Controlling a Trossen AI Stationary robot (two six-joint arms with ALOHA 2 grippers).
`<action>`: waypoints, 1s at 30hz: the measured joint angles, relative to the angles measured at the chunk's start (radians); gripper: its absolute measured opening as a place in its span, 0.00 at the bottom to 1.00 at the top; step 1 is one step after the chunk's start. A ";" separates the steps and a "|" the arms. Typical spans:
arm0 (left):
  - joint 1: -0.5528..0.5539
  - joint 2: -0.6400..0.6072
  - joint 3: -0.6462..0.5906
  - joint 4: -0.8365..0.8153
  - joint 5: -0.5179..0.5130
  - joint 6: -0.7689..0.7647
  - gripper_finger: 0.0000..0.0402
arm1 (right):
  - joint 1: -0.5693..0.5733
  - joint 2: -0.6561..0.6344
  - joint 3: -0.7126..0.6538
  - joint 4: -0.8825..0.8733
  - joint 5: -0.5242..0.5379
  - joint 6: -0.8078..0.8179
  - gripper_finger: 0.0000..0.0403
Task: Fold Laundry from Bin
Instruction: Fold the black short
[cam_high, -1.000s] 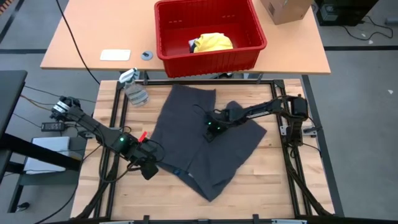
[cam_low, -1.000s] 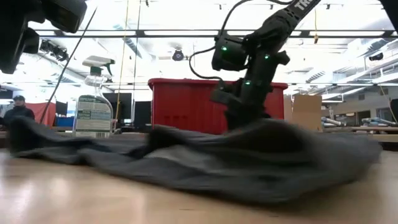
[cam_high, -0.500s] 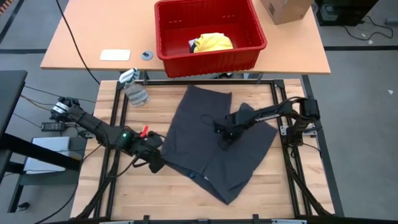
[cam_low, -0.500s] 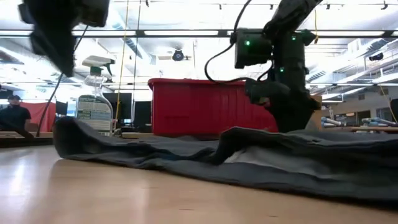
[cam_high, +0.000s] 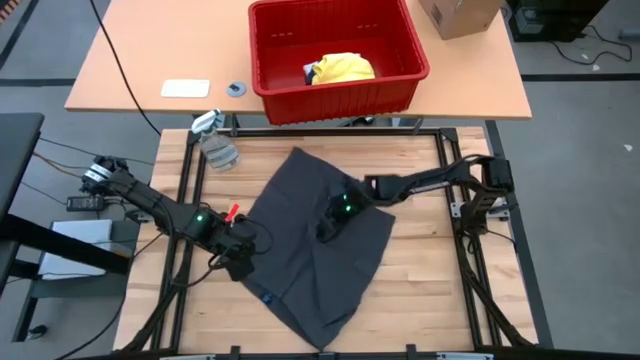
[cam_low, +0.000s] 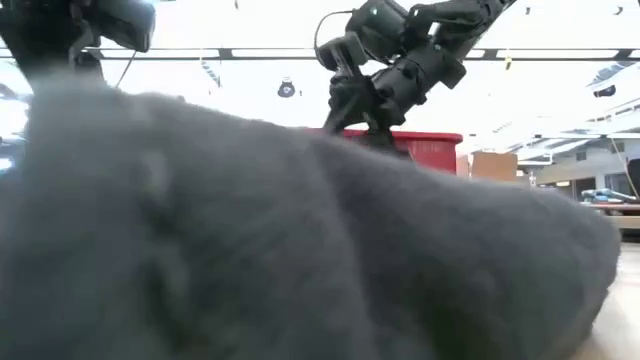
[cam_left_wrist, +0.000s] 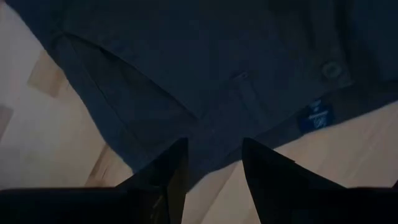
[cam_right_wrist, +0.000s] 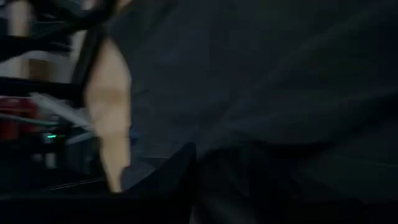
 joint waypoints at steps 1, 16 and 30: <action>-0.004 0.000 0.000 -0.002 -0.002 0.000 0.39 | -0.015 -0.003 0.004 -0.043 0.003 -0.021 0.34; -0.043 0.152 0.000 0.284 -0.157 -0.052 0.39 | 0.020 -0.002 -0.024 -0.739 0.240 -0.251 0.34; 0.066 0.466 0.002 0.360 -0.047 0.221 0.39 | 0.380 -0.002 -0.092 -0.590 -0.110 0.048 0.34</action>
